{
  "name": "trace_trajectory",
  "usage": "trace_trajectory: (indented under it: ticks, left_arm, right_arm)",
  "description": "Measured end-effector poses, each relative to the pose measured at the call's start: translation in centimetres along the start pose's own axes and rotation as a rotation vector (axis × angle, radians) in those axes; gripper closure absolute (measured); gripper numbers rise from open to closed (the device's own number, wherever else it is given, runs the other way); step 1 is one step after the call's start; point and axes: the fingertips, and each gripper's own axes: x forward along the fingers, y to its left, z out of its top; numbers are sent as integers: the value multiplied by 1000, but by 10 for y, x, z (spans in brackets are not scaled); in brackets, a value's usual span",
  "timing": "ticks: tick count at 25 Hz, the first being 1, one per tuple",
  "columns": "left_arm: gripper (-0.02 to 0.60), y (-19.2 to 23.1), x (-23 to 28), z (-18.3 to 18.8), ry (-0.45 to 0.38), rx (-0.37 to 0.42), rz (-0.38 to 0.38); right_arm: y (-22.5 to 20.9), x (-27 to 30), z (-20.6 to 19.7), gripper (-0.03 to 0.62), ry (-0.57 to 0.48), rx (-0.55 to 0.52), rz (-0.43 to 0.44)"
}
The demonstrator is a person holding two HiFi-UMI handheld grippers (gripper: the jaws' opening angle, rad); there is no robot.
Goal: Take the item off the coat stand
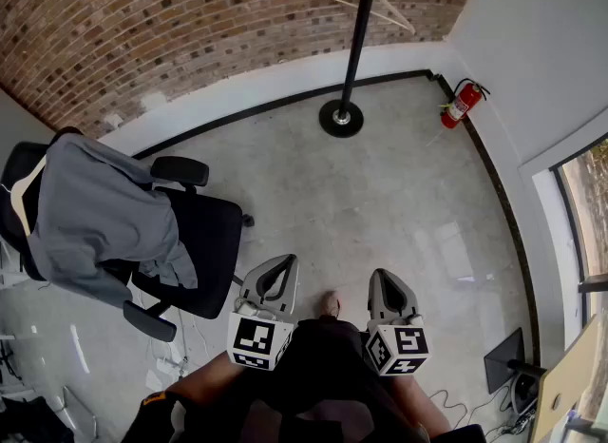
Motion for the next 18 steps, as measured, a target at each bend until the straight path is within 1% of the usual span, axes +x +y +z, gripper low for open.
trace_trajectory:
  ticks: [4, 7, 11, 14, 18]
  left_arm:
    - [557, -27, 10, 4, 15, -5, 8]
    - [557, -43, 20, 9, 1, 2, 19]
    - [557, -64, 36, 20, -4, 0, 45]
    - [557, -67, 42, 21, -5, 3, 65]
    - [557, -58, 55, 22, 0, -11, 87]
  right_arm:
    - [-30, -13, 3, 582, 16, 19, 2]
    - [-48, -19, 6, 582, 17, 22, 13]
    - [-75, -19, 20, 582, 0, 3, 35]
    - [-85, -17, 27, 581, -9, 5, 49]
    - [-95, -2, 39, 582, -32, 0, 46]
